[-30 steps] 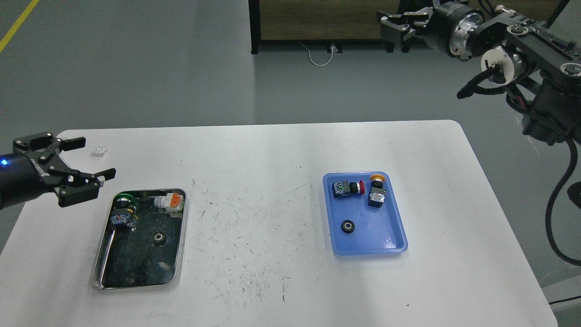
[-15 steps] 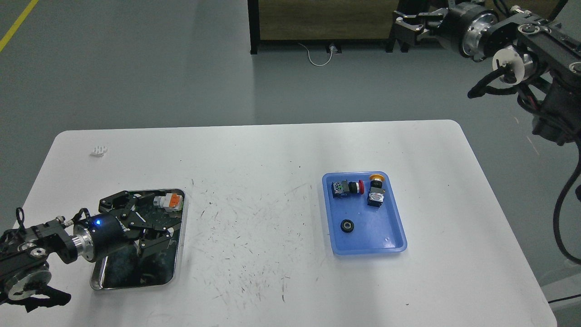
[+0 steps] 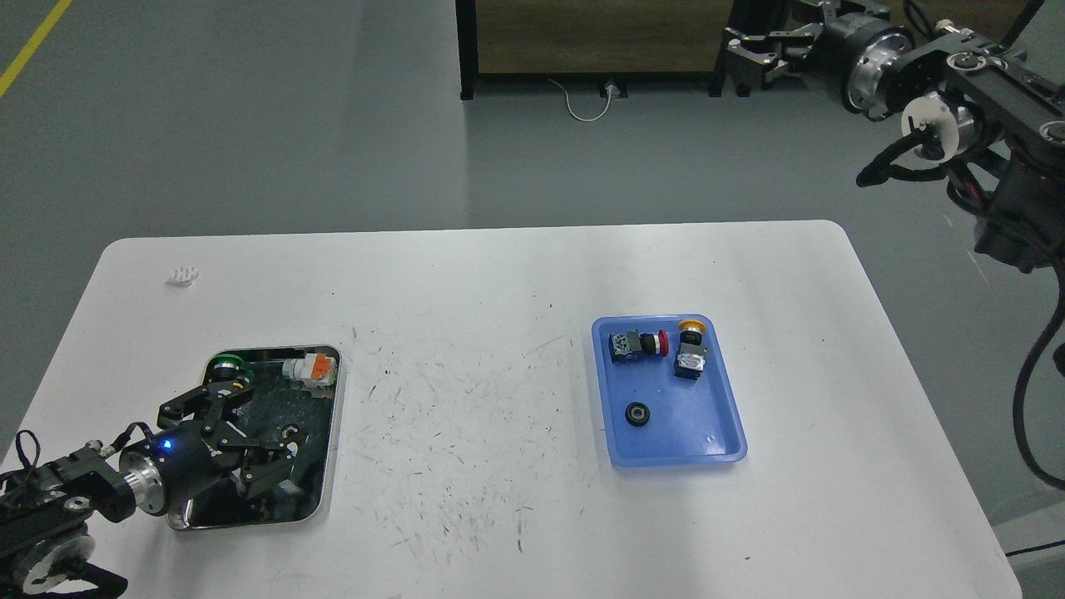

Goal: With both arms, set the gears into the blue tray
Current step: 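Grasp a second black gear in the metal tray with the left gripper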

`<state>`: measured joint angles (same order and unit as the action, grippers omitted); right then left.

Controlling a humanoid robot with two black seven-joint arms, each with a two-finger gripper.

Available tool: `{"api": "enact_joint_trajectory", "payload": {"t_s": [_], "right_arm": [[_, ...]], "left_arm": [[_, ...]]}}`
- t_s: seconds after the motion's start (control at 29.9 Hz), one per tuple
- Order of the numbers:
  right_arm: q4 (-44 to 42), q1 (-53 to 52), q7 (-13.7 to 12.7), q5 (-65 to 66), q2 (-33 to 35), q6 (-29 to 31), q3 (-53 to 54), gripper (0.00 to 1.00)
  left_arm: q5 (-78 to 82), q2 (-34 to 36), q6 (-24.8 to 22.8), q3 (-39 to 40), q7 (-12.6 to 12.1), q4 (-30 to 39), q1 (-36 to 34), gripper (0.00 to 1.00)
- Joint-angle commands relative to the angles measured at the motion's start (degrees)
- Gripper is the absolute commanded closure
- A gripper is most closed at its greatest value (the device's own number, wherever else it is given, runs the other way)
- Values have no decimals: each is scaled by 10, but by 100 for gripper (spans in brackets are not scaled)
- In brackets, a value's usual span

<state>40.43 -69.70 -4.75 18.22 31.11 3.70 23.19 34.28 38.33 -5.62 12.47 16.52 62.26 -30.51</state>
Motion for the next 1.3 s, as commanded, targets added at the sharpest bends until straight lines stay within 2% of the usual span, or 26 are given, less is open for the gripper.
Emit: {"api": "enact_joint_trajectory", "payload": {"t_s": [0.0,0.4,0.77,1.04,1.27], "right_arm": [[0,1,1,0,-1,-1,0,8],[0,3,1,0,-1,-4,0,8],[0,3,1,1,-1,-5,0,8],[0,2,0,1,0,-5,0,8],[0,2,0,1,-1,-9,-1,8]], "left_arm": [[1,-2,0,-3,3,-8,4,2],[3,-29,2,-11,2,-37,2,5],[7,-41,2,-12,-7,-55,2,19],[7,-40,2,-13,-11,-55,2,34],[7,-37,1,-29,-14,-55,-2,52]]}}
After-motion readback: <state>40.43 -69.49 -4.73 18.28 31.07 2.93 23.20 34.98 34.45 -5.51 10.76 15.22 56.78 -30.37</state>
